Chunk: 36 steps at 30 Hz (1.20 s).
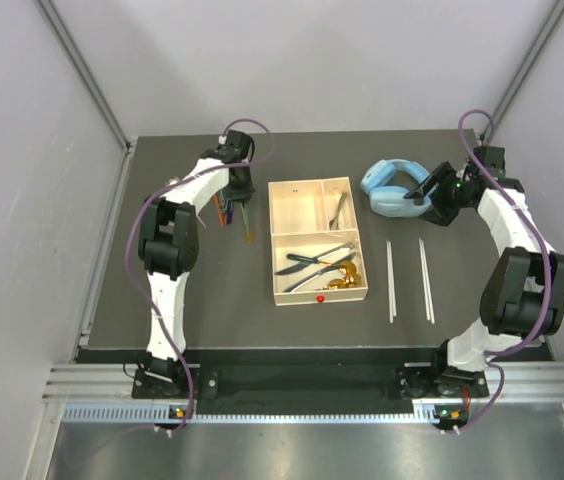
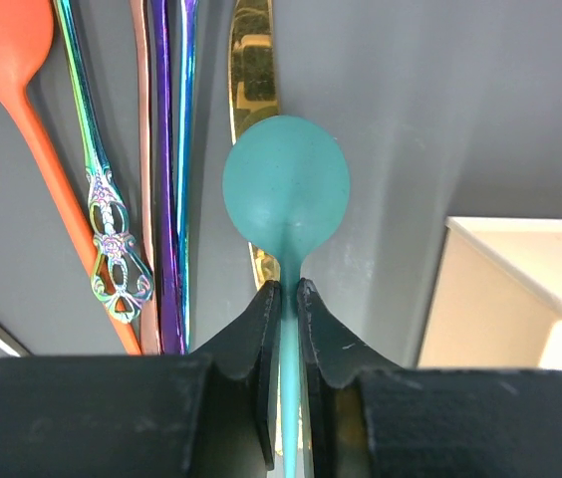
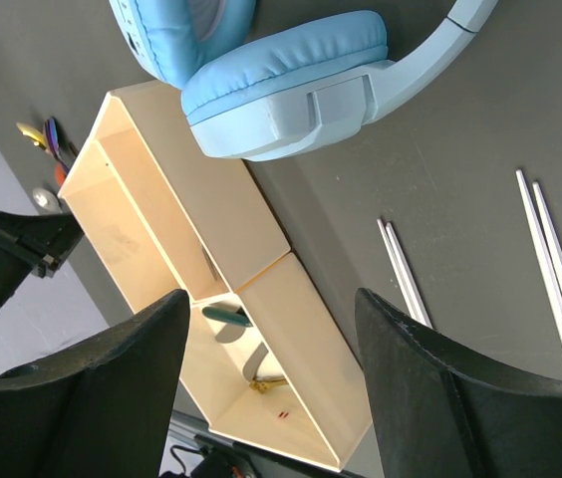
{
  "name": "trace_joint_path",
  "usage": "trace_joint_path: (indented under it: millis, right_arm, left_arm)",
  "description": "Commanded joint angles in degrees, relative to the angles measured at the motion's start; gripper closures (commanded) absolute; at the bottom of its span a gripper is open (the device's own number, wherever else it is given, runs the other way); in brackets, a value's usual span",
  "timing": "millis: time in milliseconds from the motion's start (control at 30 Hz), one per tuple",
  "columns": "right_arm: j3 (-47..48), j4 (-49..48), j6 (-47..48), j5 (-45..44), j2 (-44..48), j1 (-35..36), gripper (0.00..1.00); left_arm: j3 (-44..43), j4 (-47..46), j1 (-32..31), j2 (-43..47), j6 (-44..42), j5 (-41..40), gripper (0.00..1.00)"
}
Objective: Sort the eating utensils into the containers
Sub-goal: Pick up the spoon from the center of the board.
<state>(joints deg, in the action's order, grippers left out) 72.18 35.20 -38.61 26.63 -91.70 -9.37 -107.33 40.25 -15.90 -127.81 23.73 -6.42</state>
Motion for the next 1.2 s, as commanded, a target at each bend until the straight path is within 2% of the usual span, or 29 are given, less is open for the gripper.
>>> trace_joint_path:
  millis: [0, 333, 600, 767, 967, 1167]
  right_arm:
    - [2.0, -1.1, 0.3, 0.4, -0.4, 0.7, 0.32]
    - [2.0, -1.6, 0.2, 0.3, -0.8, 1.0, 0.33]
    - [1.7, -2.1, 0.2, 0.2, -1.5, 1.5, 0.33]
    - [2.3, -1.8, 0.5, 0.2, -2.3, 1.6, 0.32]
    - [3.2, -1.5, 0.7, 0.2, -3.0, 1.7, 0.33]
    - [3.3, -1.5, 0.6, 0.3, -3.3, 1.7, 0.32]
  left_arm:
    - [0.5, -2.1, 0.3, 5.0, -0.9, 1.8, 1.00]
    - [4.3, -2.1, 0.3, 9.9, -1.3, 6.2, 1.00]
    - [4.1, 1.0, -0.1, 15.7, -1.0, 10.3, 1.00]
    - [-0.7, 2.5, -0.1, 16.2, -2.0, 11.9, 1.00]
    - [-6.7, 2.0, -0.4, 13.7, -0.4, 20.5, 1.00]
    - [-11.5, 0.4, -3.8, 9.1, 1.7, 25.8, 1.00]
